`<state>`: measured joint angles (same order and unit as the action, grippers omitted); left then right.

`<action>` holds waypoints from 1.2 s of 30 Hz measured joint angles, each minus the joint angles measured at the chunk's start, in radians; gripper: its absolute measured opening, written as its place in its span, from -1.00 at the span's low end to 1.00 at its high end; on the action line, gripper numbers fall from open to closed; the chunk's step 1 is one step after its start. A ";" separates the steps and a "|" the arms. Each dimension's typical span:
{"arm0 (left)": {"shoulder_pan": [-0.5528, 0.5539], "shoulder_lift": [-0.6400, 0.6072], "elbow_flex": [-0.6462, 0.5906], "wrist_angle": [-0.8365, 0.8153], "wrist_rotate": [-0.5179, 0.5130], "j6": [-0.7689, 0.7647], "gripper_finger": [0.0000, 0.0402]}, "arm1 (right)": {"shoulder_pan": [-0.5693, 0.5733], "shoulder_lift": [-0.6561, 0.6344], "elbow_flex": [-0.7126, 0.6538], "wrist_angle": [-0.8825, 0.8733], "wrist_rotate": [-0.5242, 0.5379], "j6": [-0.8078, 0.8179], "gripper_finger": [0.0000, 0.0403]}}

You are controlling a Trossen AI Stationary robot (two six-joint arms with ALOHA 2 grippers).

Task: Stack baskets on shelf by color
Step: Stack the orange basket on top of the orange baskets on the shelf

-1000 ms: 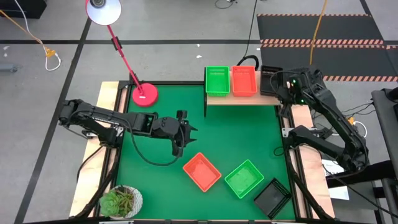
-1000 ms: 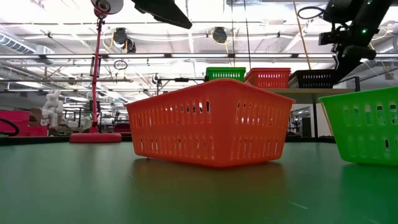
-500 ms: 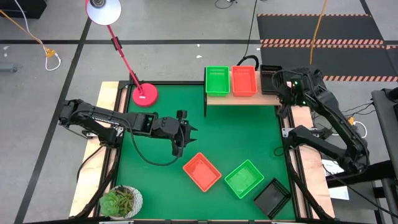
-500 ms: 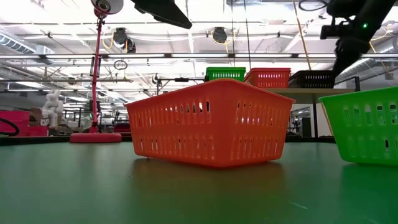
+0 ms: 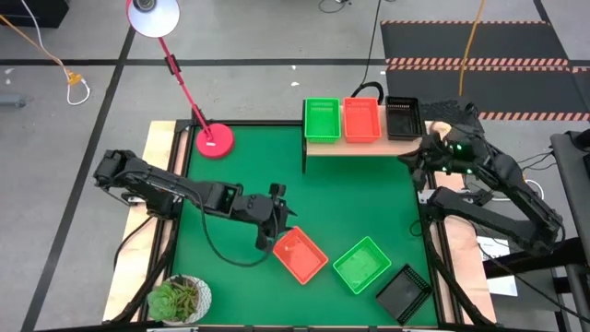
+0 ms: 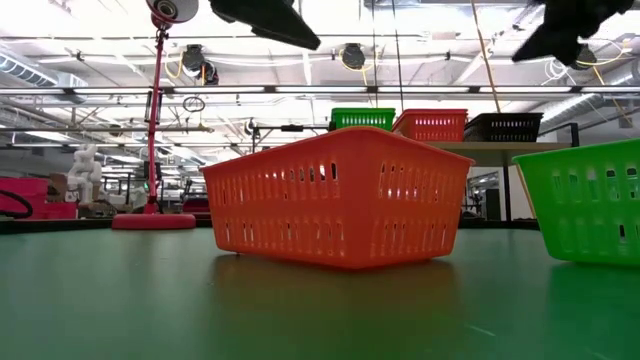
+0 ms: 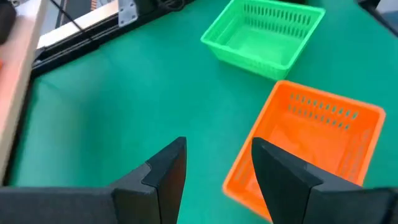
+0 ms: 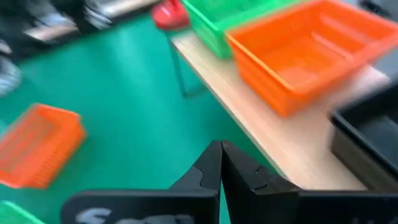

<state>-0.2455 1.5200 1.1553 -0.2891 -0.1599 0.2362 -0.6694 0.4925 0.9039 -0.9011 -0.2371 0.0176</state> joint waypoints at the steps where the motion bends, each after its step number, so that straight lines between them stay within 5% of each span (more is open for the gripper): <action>1: -0.010 0.009 0.000 0.011 -0.001 -0.015 -0.08 | 0.029 -0.005 -0.002 0.027 0.000 0.018 -1.00; 13: -0.158 0.157 0.000 0.057 -0.059 -0.301 -0.08 | 0.425 0.171 -0.167 0.575 0.035 0.102 -1.00; 27: -0.356 0.348 0.092 0.127 -0.191 -0.468 -0.08 | 0.982 0.553 -0.174 0.791 0.339 0.148 -1.00; 36: -0.363 0.569 0.341 0.042 -0.315 -0.496 -0.08 | 1.095 0.678 -0.086 0.807 0.367 0.147 -1.00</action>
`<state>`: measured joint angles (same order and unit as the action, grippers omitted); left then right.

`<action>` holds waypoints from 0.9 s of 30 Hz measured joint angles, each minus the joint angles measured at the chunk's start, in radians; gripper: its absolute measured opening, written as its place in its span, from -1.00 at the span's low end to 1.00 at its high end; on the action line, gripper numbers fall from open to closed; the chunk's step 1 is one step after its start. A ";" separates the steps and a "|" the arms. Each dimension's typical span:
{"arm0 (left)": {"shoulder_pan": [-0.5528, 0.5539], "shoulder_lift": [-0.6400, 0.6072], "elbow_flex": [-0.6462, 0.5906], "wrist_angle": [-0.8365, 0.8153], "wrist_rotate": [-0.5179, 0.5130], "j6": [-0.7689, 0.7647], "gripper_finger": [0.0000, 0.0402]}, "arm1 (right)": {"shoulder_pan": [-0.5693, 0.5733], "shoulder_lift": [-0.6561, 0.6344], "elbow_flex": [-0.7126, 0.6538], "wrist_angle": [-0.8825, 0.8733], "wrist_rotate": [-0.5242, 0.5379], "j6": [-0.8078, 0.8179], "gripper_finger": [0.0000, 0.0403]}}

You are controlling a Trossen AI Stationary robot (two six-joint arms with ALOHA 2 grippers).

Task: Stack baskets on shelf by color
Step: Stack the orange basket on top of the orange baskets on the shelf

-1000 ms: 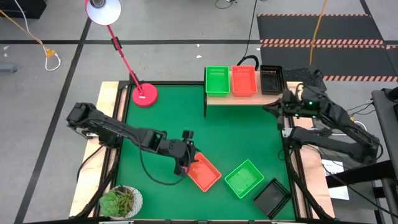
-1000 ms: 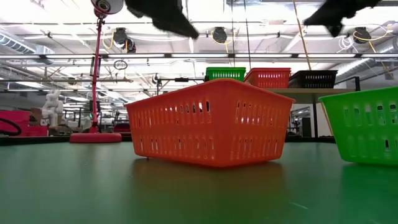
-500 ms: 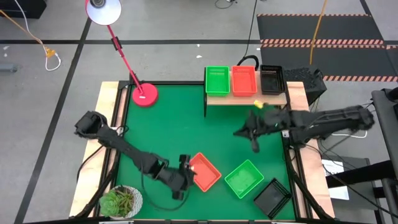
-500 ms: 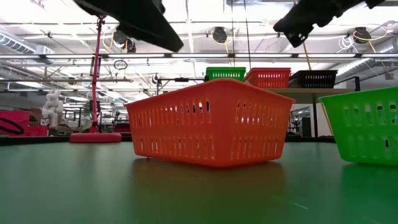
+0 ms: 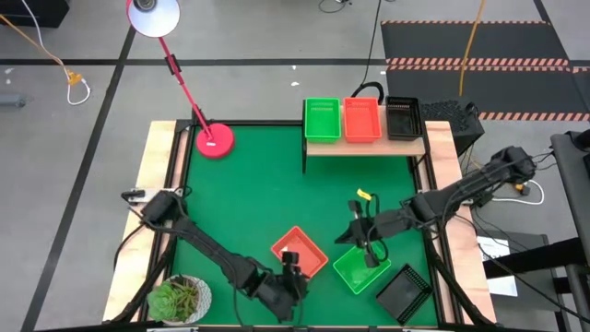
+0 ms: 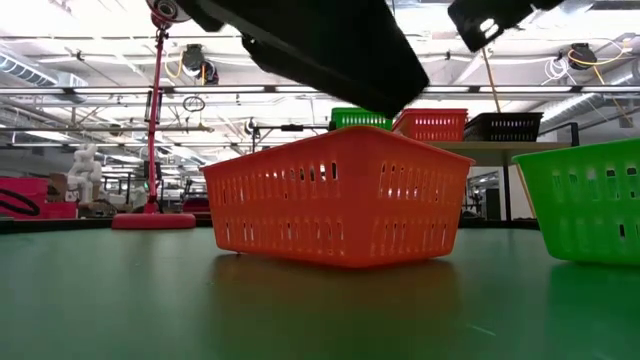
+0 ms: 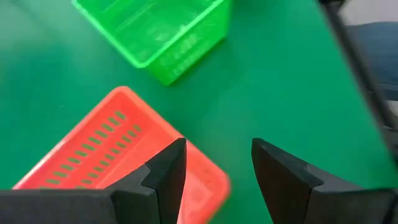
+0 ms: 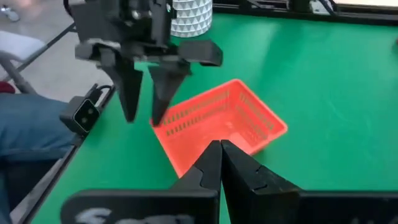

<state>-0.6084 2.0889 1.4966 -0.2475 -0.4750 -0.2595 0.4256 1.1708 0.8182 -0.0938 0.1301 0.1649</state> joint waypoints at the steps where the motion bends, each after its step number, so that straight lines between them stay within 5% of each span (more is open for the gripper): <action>1: 0.002 0.013 0.021 -0.022 -0.012 -0.015 -0.08 | 0.005 0.004 0.007 -0.002 0.000 -0.001 -1.00; 13: 0.029 0.035 0.045 -0.200 -0.036 -0.237 -0.25 | 0.022 0.000 0.011 -0.007 0.023 -0.006 -1.00; 22: 0.033 0.018 0.045 -0.271 -0.016 -0.158 -0.84 | 0.022 0.024 0.011 0.019 0.059 -0.032 -1.00; 27: 0.047 -0.034 0.043 -0.346 -0.031 -0.067 -0.88 | 0.020 0.131 0.048 0.006 0.079 -0.103 -1.00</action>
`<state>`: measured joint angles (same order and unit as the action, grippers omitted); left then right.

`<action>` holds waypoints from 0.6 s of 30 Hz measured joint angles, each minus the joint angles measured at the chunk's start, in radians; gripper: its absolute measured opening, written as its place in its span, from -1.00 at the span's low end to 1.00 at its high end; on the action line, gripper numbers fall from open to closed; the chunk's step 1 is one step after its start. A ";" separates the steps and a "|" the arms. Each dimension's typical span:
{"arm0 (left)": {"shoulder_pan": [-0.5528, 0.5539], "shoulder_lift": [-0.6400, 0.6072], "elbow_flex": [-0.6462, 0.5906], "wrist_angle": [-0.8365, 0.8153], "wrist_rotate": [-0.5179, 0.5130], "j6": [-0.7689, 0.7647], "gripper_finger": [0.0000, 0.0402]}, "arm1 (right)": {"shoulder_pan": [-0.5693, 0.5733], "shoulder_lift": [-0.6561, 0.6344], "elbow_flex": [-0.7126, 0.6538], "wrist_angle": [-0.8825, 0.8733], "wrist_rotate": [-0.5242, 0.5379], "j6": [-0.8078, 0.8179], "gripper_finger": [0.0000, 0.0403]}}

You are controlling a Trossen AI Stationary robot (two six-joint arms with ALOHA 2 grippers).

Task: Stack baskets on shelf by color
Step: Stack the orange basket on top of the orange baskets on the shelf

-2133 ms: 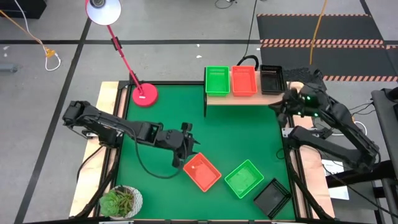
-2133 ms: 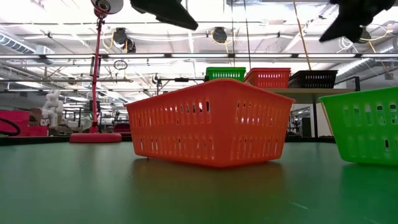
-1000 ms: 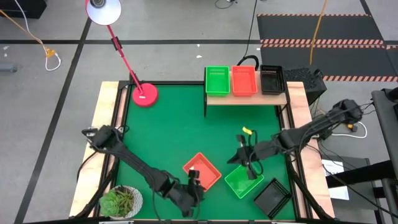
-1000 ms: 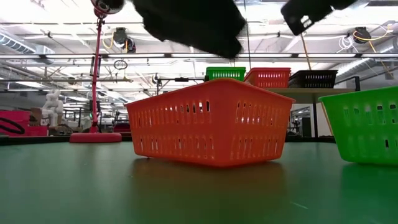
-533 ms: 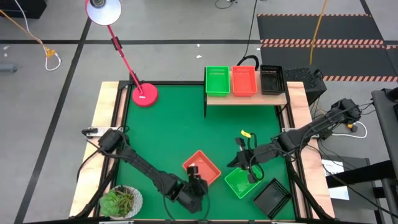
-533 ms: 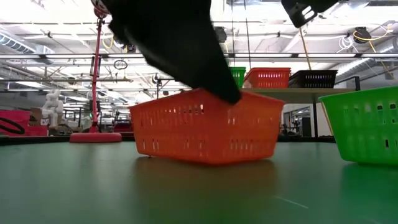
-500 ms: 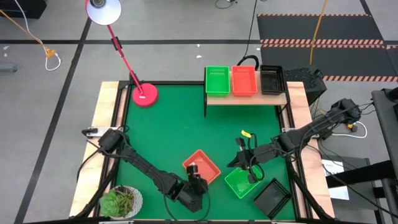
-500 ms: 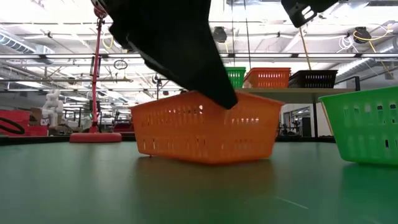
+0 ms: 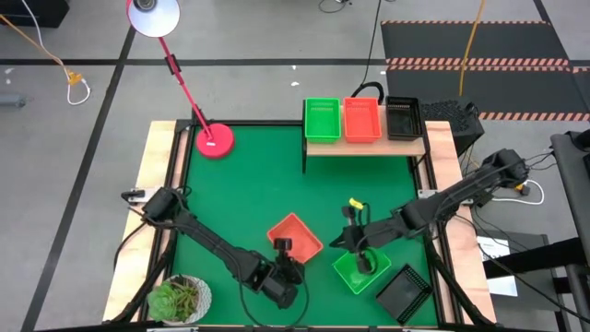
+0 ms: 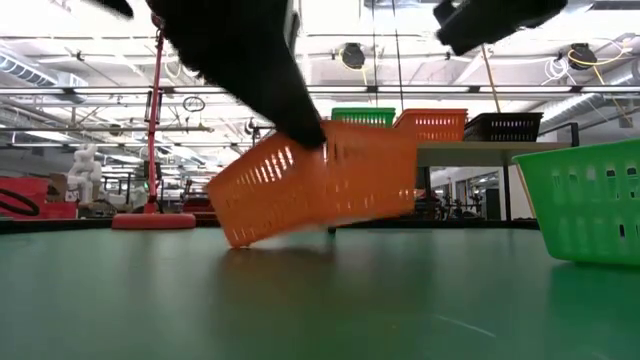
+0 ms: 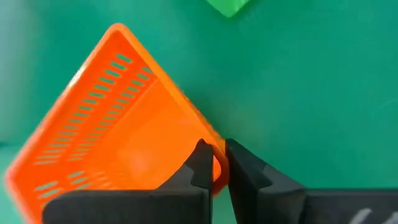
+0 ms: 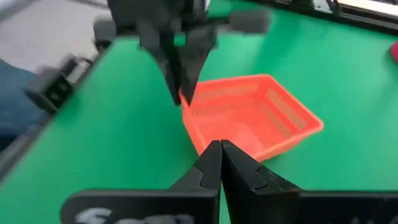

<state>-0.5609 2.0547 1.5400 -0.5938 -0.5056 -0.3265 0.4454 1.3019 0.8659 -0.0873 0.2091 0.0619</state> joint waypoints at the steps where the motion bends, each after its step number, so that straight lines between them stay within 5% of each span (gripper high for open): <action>1: 0.006 -0.016 0.000 -0.013 0.006 0.012 -0.89 | 0.000 0.025 0.019 -0.002 0.005 -0.019 -0.99; 9: 0.051 -0.113 0.000 -0.105 0.049 0.235 -0.82 | 0.001 0.201 0.223 -0.013 0.127 -0.111 -0.68; 18: 0.070 -0.118 0.000 -0.107 0.071 0.356 -0.87 | -0.033 0.297 0.282 -0.090 0.044 -0.006 -0.27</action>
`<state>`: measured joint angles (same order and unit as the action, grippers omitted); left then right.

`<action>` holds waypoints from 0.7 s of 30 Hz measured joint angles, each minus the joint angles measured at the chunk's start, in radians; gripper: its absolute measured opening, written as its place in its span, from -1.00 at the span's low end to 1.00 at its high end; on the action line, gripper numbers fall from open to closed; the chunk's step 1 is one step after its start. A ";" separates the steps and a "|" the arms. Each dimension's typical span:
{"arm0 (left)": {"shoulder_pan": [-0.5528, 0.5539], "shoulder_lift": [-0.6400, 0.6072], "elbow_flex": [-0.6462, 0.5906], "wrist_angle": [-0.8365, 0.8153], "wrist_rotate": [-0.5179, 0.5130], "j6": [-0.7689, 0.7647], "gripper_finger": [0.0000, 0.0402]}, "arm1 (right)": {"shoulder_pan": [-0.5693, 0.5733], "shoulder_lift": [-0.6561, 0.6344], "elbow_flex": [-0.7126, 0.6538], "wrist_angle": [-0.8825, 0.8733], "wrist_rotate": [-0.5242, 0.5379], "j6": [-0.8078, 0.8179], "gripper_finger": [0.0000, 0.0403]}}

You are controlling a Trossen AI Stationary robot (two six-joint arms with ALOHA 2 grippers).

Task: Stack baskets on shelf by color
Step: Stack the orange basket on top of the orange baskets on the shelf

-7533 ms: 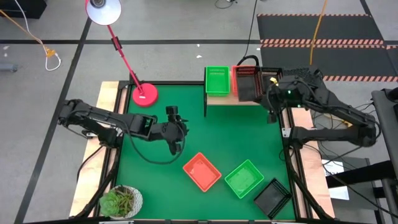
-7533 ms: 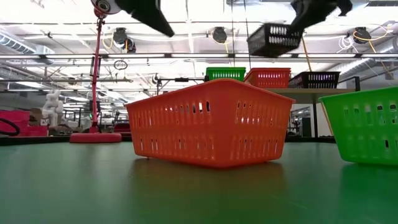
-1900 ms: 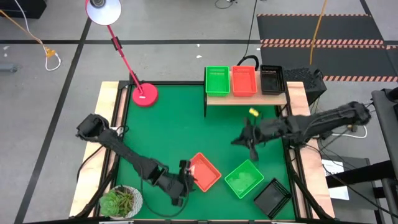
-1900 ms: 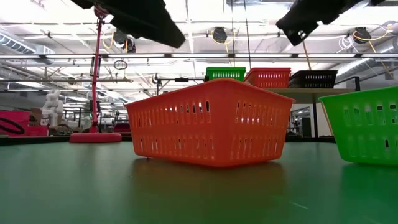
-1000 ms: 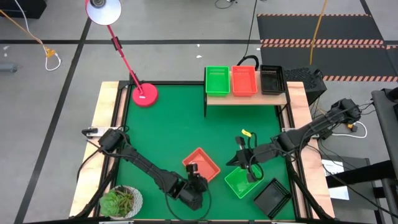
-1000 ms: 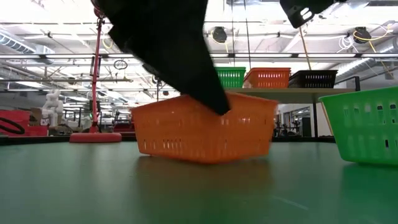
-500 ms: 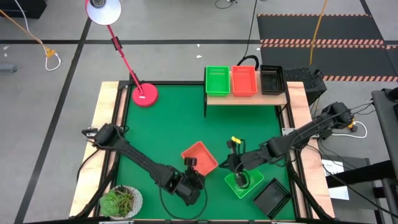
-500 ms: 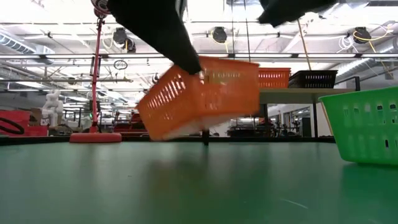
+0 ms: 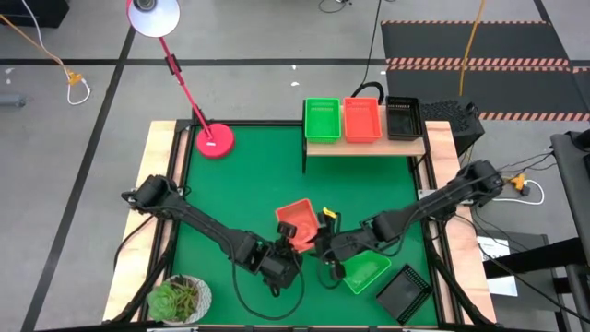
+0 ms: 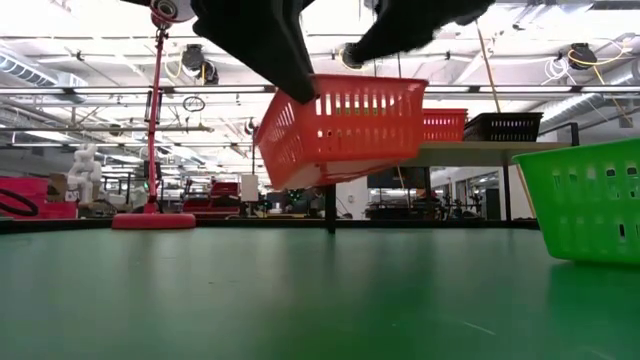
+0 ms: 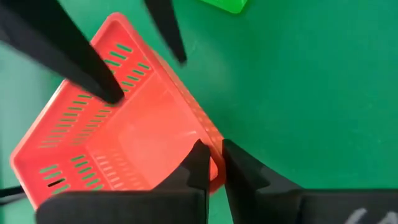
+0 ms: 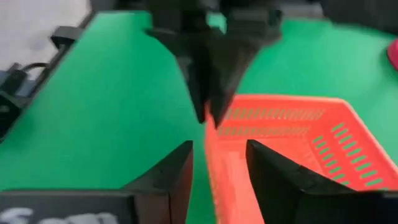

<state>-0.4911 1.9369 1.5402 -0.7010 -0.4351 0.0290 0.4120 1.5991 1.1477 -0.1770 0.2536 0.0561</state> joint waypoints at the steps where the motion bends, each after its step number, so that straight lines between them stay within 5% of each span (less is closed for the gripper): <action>1: 0.000 0.000 0.000 0.002 0.000 0.009 -0.86 | -0.009 0.008 0.000 -0.001 -0.018 0.006 -0.26; 7: -0.001 0.000 0.000 0.002 0.000 0.033 -0.84 | -0.041 0.044 0.000 -0.008 -0.075 0.013 -0.34; 13: 0.002 0.000 0.000 0.003 -0.015 0.042 -0.81 | -0.053 0.049 0.000 -0.045 -0.079 0.009 -0.69; 17: 0.003 0.000 0.000 0.014 -0.037 0.004 -0.68 | -0.052 0.036 0.000 -0.068 -0.086 -0.001 -0.95; 21: 0.003 0.000 0.000 0.019 -0.066 -0.038 -0.48 | -0.053 0.014 0.000 -0.124 -0.079 0.013 -0.91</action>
<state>-0.4877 1.9369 1.5402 -0.6823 -0.5013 -0.0091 0.3592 1.6129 1.1473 -0.3014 0.1745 0.0690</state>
